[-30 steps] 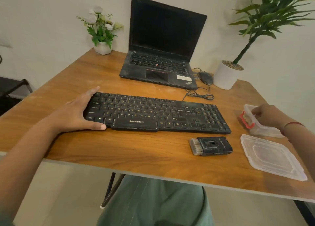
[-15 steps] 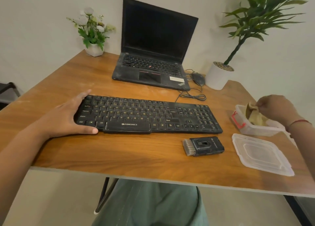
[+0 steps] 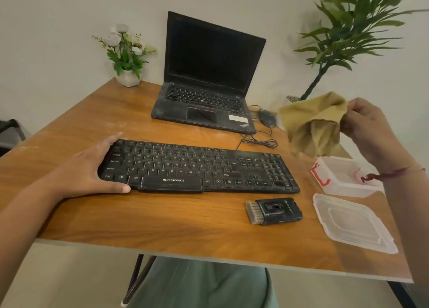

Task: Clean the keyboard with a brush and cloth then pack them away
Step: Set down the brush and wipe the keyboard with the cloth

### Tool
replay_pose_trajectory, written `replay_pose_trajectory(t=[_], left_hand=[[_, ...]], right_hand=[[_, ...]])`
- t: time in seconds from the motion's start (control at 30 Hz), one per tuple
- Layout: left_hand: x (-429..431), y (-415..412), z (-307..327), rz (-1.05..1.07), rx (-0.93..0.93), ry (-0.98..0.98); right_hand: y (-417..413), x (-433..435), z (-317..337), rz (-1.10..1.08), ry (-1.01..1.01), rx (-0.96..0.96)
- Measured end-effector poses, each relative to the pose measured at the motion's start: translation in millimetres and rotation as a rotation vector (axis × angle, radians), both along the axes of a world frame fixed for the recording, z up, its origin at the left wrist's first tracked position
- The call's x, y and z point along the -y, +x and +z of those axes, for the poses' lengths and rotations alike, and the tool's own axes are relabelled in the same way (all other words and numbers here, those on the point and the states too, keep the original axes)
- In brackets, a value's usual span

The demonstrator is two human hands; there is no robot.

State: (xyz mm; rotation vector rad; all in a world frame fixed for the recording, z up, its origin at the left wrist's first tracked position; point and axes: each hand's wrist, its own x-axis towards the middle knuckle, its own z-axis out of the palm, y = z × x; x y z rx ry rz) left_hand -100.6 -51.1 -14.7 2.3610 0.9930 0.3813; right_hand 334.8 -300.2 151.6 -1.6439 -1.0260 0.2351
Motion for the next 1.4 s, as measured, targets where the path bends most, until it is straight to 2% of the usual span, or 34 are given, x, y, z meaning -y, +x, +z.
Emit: replay_pose_trajectory(t=[0.17, 0.37, 0.53, 0.67, 0.77, 0.87, 1.03, 1.2, 1.4], left_hand=[[1, 0, 3, -0.02, -0.048, 0.027], [3, -2, 5, -0.036, -0.033, 0.038], [1, -2, 3, -0.045, -0.024, 0.045], [0, -4, -1, -0.036, 0.001, 0.061], [0, -5, -3, -0.017, 0.085, 0.114], [4, -5, -2, 0.061, 0.252, 0.15], [16, 8, 15, 0.123, 0.451, 0.263], [51, 45, 47, -0.057, 0.644, 0.317], [76, 67, 86, -0.304, 0.695, 0.162]], right_hand=[[-70, -33, 4, 0.161, 0.0, 0.186], [-138, -63, -21, 0.323, 0.02, 0.212], [-172, -79, -51, 0.346, -0.021, 0.103], [-188, -83, -68, 0.328, 0.047, 0.003], [-192, -81, -75, 0.334, 0.101, -0.105], [-197, -76, -75, 0.362, 0.14, -0.184], [-205, -73, -77, 0.444, 0.15, -0.154], [-206, -74, -78, 0.521, 0.121, -0.071], [-195, -67, -78, 0.574, 0.136, -0.042]])
